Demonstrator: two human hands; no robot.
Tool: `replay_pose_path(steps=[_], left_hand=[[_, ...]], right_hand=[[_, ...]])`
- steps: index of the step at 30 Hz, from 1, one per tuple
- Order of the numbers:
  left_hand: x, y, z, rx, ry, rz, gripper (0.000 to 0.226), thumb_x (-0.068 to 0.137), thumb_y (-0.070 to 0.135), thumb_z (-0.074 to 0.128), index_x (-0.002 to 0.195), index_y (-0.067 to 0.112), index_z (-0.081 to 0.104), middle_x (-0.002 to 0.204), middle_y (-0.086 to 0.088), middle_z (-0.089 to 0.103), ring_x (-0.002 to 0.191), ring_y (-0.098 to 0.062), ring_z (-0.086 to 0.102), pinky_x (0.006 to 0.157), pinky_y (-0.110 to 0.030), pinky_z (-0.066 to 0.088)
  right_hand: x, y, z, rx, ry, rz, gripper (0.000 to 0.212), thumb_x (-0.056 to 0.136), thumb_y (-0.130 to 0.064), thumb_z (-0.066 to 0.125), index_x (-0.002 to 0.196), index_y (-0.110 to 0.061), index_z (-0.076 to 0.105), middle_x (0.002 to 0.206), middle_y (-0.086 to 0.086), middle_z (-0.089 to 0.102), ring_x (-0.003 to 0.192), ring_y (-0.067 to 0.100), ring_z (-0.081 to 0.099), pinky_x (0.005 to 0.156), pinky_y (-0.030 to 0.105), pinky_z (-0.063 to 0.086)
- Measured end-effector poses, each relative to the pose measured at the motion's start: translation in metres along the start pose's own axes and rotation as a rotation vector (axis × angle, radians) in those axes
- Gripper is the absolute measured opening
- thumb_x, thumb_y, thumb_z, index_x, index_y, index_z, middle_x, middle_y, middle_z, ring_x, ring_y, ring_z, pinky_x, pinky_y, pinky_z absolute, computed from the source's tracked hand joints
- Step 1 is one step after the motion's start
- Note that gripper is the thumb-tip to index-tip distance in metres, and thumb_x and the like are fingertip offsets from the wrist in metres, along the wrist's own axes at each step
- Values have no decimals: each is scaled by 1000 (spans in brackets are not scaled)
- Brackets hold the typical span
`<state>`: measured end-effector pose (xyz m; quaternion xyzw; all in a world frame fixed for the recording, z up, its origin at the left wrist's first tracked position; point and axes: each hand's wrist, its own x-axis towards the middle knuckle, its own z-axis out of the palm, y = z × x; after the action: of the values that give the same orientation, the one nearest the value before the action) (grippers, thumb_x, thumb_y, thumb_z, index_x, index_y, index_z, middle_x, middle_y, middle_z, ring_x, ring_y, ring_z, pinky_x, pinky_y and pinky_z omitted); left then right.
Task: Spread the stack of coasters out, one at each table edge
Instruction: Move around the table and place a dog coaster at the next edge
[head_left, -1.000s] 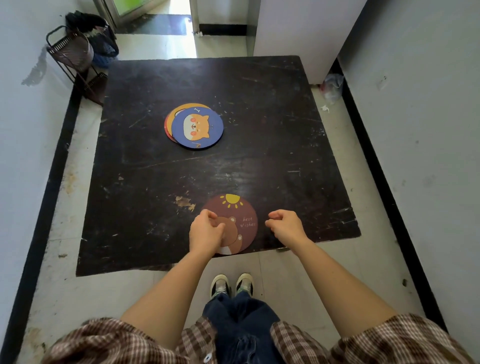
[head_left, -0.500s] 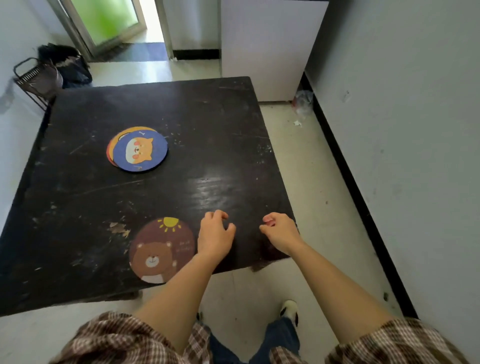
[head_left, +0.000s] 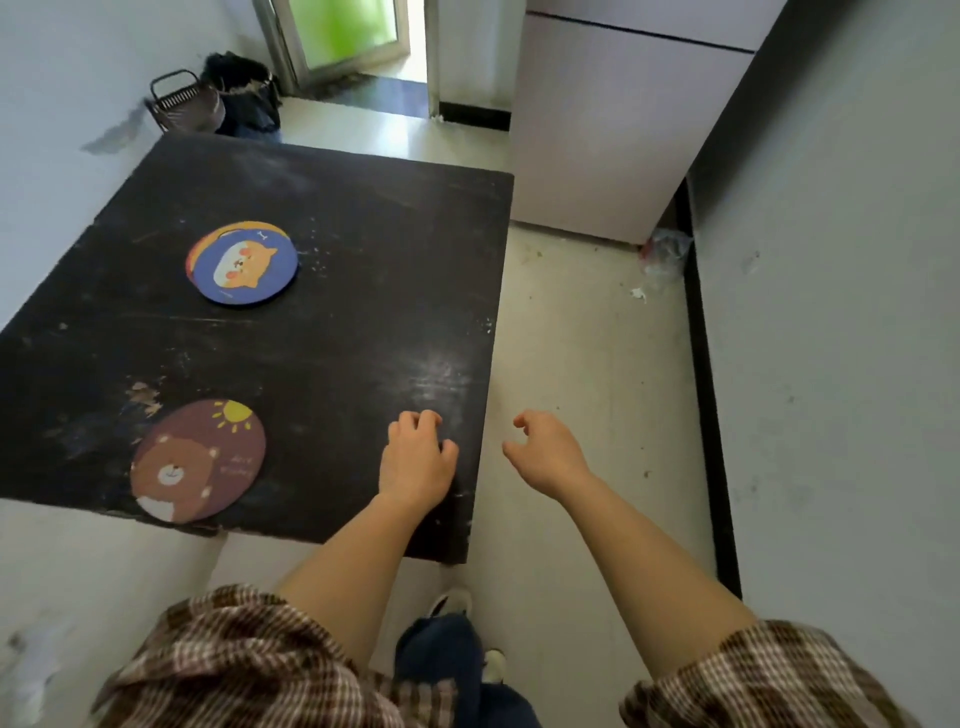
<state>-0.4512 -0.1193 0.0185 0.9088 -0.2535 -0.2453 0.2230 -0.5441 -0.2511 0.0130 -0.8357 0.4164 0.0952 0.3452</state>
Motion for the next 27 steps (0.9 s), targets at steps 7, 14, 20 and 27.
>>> replay_pose_path(steps=[7,14,20,27], left_hand=[[57,28,10,40,86,-138,35,92,26,46,125,14,45,131,-10,42,117,-29,39,95,-44,44],[134,52,4,-26,182,-242,31,90,26,48,119,14,48,128,-11,44,114,-29,40,89,-42,45],[172,56,-15,-60,204,-385,35,90,28,50,123,16,46,131,-10,42,117,-31,40,93,-44,44],[217,57,-33,-155,283,-539,38,90,28,50,126,17,45,133,-9,40,120,-29,40,96,-45,44]], right_hand=[[75,-9,-27,-218,-59,-193,48,87,-31,52,131,-14,44,133,12,51,120,32,49,97,44,43],[157,-36,-54,-478,-63,-347,49,86,-33,51,132,-18,41,131,10,47,121,31,41,95,47,35],[218,-67,-68,-597,-107,-502,47,86,-35,53,127,-16,42,130,11,44,121,32,38,95,49,34],[282,-115,-76,-691,-196,-700,50,85,-38,54,129,-18,41,134,10,45,127,32,35,101,56,31]])
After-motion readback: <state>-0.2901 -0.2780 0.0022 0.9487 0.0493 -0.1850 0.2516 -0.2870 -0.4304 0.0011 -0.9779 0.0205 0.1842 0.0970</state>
